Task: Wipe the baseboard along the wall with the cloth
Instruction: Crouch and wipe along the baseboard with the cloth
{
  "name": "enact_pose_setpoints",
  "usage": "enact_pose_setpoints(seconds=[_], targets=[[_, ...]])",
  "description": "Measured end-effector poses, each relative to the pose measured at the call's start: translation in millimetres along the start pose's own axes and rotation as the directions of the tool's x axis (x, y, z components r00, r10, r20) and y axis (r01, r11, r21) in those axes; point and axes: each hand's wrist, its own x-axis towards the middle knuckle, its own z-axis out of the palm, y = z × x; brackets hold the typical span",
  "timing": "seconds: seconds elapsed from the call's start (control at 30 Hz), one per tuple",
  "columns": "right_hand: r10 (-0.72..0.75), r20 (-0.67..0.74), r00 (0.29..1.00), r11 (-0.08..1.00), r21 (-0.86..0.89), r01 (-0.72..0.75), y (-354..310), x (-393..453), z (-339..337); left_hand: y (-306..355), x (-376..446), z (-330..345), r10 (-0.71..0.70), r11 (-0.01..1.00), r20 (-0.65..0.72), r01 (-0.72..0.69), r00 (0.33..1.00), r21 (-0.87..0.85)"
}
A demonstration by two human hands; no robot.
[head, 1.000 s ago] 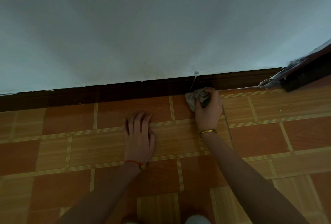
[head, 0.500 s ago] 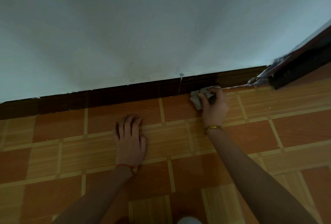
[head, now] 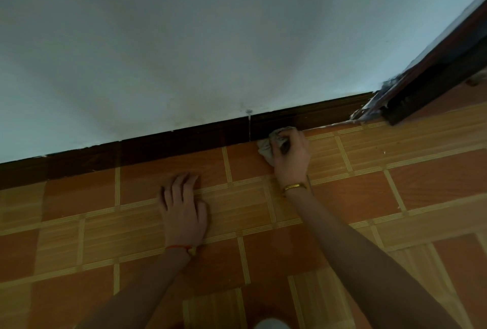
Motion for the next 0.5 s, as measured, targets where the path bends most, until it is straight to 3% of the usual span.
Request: enact_pose_setpoints(seconds=[0.13, 0.2, 0.4, 0.5], targets=[[0.144, -0.159, 0.977, 0.988, -0.026, -0.150, 23.6, 26.7, -24.9, 25.2, 9.5, 0.9, -0.022, 0.998, 0.000, 0.022, 1.000, -0.064], [0.194, -0.164, 0.967, 0.975, -0.077, -0.209, 24.1, 28.3, -26.7, 37.0, 14.5, 5.8, -0.015, 0.996, 0.018, 0.016, 1.000, -0.083], [0.001, 0.060, 0.998, 0.994, -0.113, 0.006, 23.1, 9.7, -24.4, 71.0, 25.8, 23.7, 0.040, 0.993, 0.021, -0.037, 0.999, -0.115], [0.043, -0.036, 0.998, 0.987, -0.153, -0.048, 46.0, 30.2, -46.9, 83.5, 30.7, 30.1, 0.053, 0.992, 0.042, -0.048, 0.998, -0.119]])
